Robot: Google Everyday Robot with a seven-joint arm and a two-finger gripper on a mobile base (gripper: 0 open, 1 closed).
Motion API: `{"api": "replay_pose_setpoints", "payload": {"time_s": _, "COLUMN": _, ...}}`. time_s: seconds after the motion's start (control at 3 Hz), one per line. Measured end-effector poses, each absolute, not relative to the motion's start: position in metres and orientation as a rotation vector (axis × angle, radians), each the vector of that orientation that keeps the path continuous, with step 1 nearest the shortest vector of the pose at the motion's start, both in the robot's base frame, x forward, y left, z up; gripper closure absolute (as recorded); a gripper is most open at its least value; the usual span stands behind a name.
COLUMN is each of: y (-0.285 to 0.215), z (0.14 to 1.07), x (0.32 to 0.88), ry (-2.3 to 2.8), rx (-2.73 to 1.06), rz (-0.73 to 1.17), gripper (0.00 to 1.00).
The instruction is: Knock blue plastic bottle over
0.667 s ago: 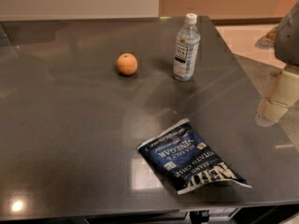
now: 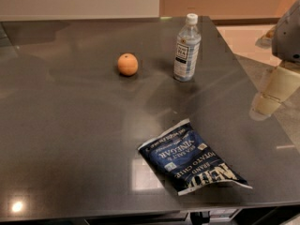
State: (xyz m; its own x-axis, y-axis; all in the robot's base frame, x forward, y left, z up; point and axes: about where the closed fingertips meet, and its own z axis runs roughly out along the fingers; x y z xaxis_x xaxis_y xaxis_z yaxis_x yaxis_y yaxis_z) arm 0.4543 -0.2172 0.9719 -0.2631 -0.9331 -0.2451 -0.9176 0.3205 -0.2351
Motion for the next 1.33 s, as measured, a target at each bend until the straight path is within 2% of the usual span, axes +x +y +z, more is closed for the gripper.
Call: {"api": "replay_pose_setpoints", "payload": {"time_s": 1.33, "y": -0.203, "z": 0.945, "x": 0.6, "ry": 2.176, "rx": -1.21, "rz": 0.121, "gripper": 0.0}}
